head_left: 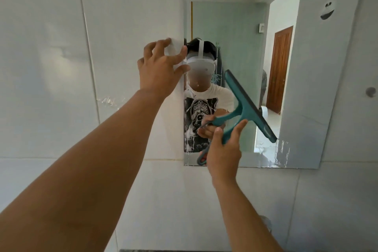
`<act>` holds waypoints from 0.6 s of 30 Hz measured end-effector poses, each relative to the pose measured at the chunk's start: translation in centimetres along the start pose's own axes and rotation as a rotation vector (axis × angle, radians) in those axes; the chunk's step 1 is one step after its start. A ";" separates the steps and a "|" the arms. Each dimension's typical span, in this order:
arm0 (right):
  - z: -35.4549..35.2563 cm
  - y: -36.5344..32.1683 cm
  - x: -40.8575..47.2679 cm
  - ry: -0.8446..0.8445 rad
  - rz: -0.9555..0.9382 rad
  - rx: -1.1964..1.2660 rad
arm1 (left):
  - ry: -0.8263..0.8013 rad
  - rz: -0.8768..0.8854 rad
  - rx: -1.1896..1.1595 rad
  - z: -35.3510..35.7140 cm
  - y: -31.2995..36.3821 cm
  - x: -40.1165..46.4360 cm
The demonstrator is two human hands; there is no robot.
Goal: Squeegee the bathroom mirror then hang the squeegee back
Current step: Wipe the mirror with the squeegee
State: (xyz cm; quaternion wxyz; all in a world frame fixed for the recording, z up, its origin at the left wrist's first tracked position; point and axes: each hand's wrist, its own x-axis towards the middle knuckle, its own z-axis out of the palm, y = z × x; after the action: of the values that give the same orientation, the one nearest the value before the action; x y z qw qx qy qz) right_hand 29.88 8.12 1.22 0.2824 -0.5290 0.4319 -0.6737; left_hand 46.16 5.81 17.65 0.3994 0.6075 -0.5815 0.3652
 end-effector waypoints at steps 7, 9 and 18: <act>2.0 0.1 -1.6 -0.033 0.010 0.018 | -0.018 -0.011 0.011 -0.1 0.2 0.1; 1.8 0.1 -1.5 -0.035 -0.009 0.016 | -0.009 -0.014 0.010 0.1 0.2 0.1; 1.7 0.1 -2.0 -0.058 -0.044 -0.037 | 0.004 0.004 0.036 0.7 0.0 0.0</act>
State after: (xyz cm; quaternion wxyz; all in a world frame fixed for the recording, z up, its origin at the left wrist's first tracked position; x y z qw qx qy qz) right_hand 32.04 9.30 0.32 0.2699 -0.5629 0.4240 -0.6561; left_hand 46.14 5.23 17.35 0.3888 0.6127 -0.5750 0.3779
